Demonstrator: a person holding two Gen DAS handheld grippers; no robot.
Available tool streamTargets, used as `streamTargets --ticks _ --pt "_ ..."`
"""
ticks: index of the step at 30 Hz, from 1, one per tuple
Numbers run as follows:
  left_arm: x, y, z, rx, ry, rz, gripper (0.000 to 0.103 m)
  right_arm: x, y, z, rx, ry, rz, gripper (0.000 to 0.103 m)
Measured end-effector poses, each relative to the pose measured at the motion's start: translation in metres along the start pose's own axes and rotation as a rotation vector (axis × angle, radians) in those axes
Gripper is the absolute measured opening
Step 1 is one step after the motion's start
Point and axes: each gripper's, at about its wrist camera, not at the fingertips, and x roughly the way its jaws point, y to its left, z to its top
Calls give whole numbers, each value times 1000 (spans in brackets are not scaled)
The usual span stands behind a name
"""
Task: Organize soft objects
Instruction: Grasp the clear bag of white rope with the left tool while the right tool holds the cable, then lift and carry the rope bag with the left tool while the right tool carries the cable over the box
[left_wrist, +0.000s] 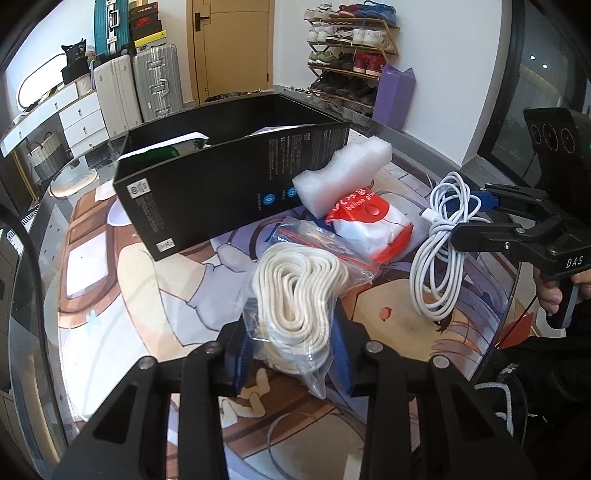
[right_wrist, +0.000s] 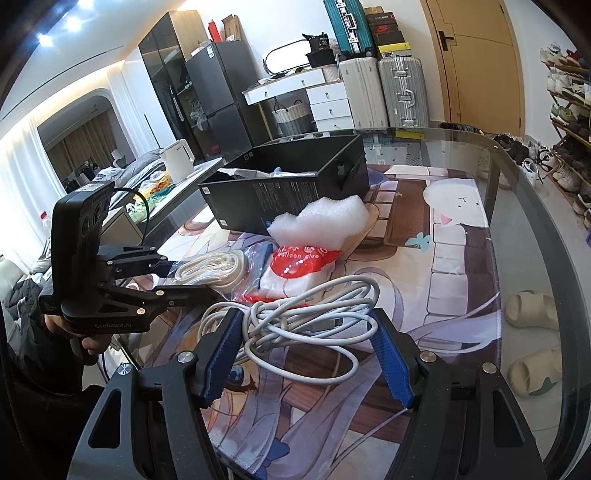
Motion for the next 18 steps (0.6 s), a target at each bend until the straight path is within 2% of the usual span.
streamTargets --ticks 18 --pt "-29 6 -6 -38 -65 49 34 -14 8 8 -8 -72 0 70"
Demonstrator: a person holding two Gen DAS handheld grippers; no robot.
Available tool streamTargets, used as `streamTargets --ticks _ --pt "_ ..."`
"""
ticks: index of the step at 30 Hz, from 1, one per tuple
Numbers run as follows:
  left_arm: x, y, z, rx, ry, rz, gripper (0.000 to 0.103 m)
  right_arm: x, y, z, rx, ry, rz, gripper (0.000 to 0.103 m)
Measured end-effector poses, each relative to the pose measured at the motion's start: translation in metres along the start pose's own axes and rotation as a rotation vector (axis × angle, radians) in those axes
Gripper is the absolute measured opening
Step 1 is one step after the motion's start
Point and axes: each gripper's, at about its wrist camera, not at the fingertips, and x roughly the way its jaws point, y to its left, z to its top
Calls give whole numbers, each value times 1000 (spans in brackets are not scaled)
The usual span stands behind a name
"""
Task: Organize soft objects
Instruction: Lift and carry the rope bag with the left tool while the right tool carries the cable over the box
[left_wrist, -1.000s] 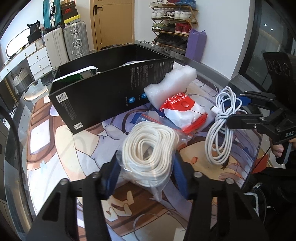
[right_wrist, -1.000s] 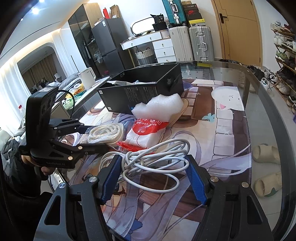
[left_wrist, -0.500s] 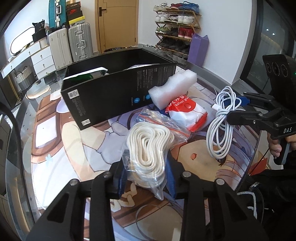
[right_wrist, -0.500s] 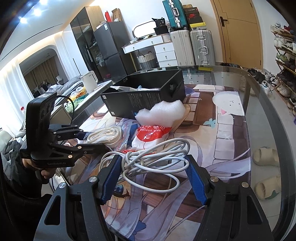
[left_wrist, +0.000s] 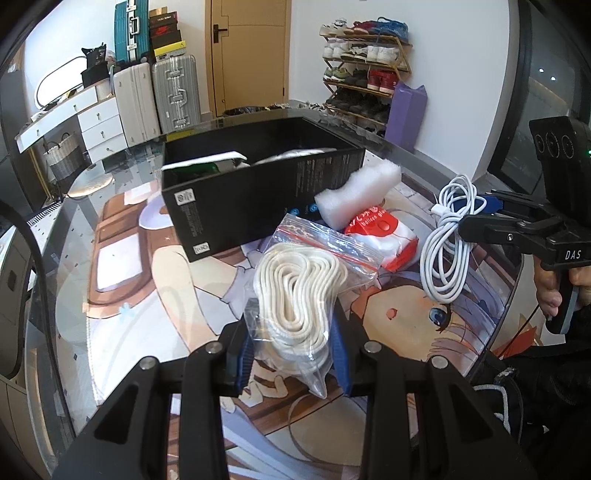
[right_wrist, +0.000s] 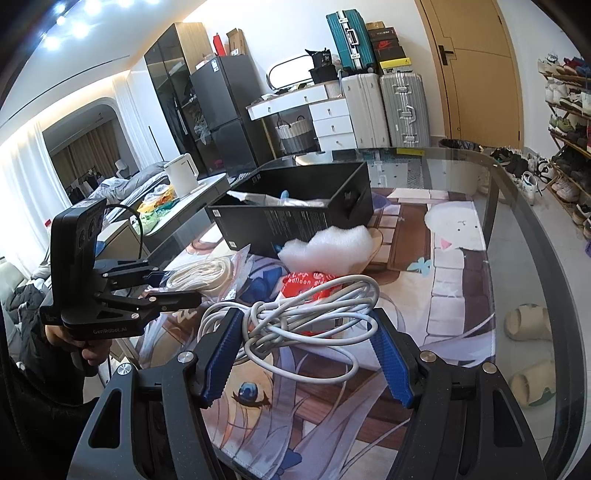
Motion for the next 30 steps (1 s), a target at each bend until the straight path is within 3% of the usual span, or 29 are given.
streamTargets --ticks 15,30 --pt "-25 11 19 -71 -96 88 34 -18 6 29 5 -117 -53 70" --pt "-37 25 47 -111 -166 141 34 -18 14 53 2 -179 -112 70"
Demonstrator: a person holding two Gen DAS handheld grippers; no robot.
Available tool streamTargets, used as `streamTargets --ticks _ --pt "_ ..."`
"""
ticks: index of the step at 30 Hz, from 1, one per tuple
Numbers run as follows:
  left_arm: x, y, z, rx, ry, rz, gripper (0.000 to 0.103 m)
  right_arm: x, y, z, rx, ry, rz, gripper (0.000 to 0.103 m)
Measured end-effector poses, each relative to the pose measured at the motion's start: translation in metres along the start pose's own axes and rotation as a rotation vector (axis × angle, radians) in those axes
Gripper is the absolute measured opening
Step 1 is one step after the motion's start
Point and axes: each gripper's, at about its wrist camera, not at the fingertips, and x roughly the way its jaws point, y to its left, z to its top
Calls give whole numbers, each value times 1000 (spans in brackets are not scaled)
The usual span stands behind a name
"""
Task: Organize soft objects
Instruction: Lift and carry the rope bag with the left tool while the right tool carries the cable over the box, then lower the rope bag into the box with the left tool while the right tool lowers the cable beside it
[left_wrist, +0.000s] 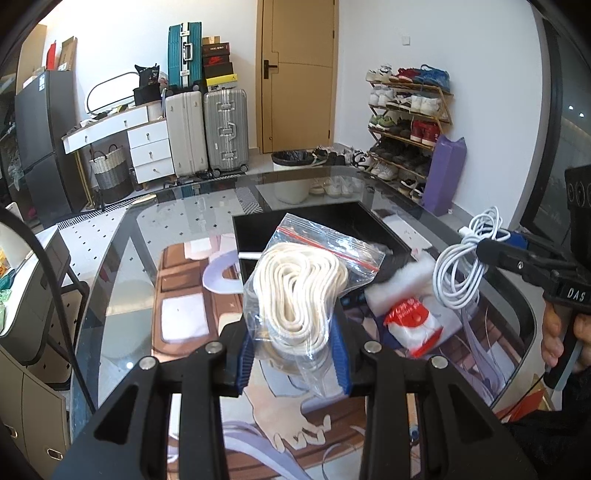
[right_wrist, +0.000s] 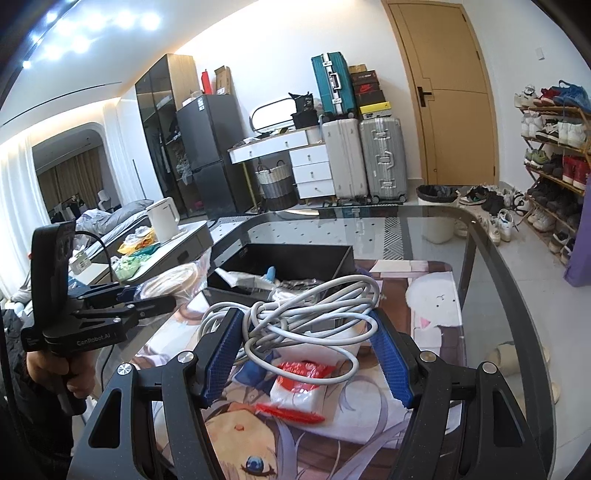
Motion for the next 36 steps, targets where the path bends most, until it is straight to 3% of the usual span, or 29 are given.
streamTargets --ticks 18,36 --pt "23 13 33 -39 -44 56 34 42 9 34 -27 -29 -86 70" --pt "58 18 45 -26 -7 54 34 96 20 56 -93 -3 -113 70"
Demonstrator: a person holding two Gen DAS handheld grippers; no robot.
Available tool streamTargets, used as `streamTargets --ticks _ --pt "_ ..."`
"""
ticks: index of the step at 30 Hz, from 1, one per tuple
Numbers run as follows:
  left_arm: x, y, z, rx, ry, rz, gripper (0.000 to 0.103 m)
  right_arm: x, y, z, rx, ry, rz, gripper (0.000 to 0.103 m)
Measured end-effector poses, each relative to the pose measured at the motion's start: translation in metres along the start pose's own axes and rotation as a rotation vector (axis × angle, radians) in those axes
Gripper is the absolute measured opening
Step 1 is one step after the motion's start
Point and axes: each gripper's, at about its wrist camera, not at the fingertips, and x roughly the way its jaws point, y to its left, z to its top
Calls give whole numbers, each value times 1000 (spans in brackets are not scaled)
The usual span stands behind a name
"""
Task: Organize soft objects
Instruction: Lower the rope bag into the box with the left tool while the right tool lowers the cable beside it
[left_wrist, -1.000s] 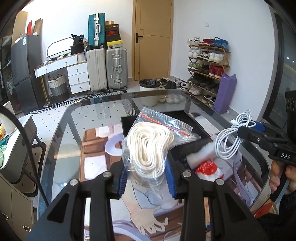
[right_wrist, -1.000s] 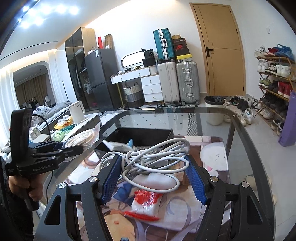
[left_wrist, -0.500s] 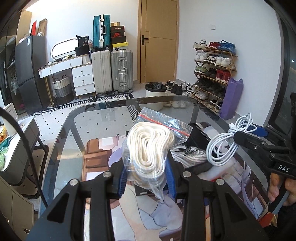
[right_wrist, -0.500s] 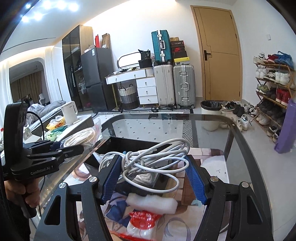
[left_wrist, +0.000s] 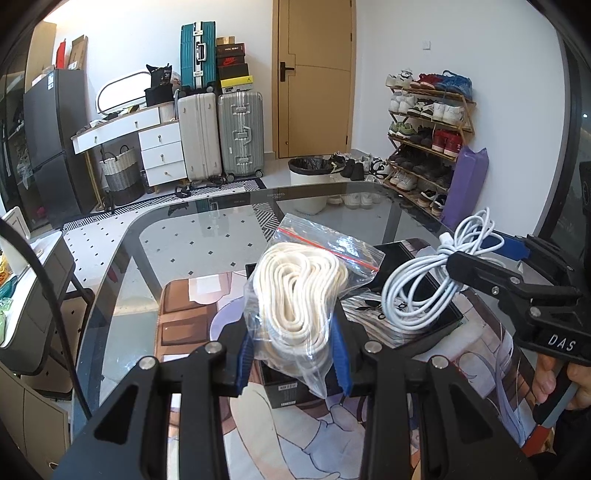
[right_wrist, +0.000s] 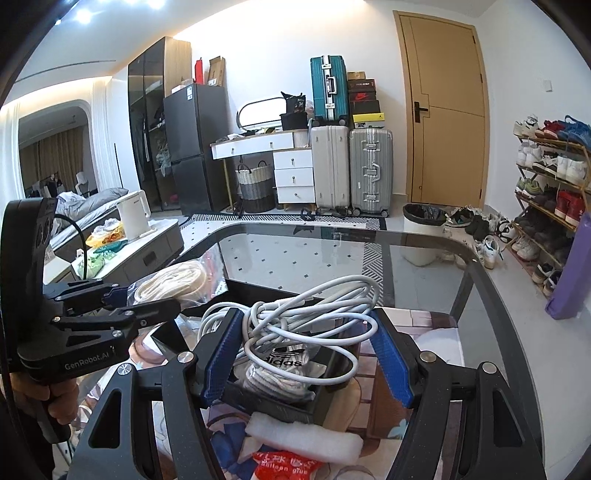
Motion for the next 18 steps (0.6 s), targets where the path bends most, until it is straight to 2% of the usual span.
streamTargets --ticks 18 --pt "34 -9 -3 30 62 -11 34 47 7 -4 -59 78 26 70"
